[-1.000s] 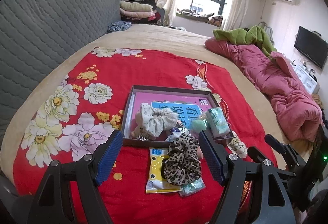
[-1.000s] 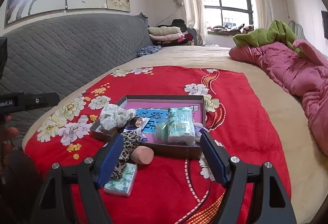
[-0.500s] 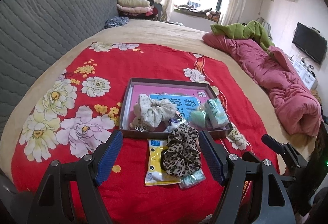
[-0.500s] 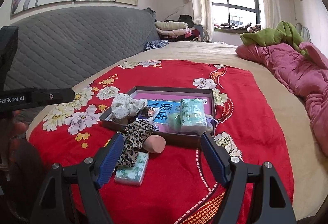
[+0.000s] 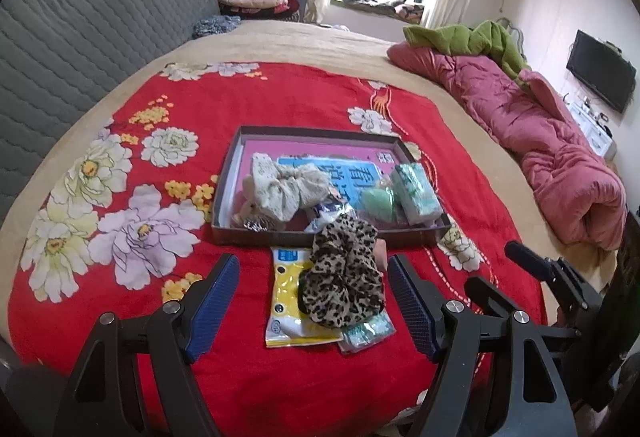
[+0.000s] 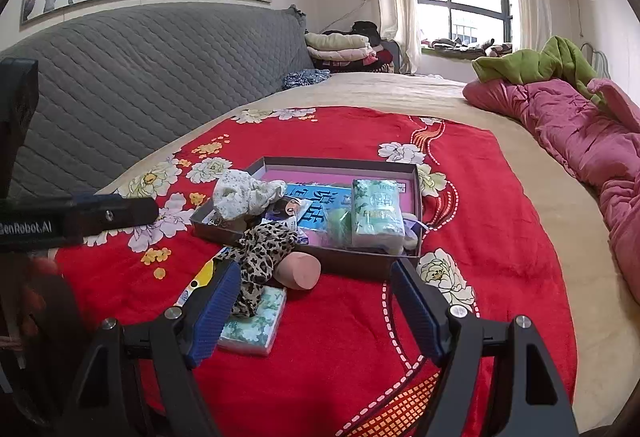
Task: Organize soft objects
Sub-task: 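Move the left tool toward the leopard scrunchie while the right approaches the small tissue pack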
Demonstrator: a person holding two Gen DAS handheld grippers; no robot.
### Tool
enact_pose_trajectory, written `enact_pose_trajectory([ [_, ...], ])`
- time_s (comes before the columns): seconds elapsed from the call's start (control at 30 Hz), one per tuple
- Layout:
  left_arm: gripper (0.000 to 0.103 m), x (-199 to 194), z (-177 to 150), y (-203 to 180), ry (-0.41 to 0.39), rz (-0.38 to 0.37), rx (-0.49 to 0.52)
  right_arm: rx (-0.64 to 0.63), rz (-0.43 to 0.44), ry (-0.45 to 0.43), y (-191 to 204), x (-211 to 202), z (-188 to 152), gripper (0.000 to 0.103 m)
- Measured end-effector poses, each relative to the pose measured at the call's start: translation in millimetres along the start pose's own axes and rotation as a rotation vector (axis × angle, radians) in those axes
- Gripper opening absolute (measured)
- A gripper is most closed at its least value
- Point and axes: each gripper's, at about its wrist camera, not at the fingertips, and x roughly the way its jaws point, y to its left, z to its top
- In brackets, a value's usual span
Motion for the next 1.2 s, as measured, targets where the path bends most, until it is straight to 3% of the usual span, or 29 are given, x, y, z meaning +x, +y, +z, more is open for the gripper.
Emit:
enact_pose_trajectory([
  [1.2,0.078,47,-24,-17,0.138,-0.01,0.035,0.027,0.007,0.117,-19,34,-8,0.077],
])
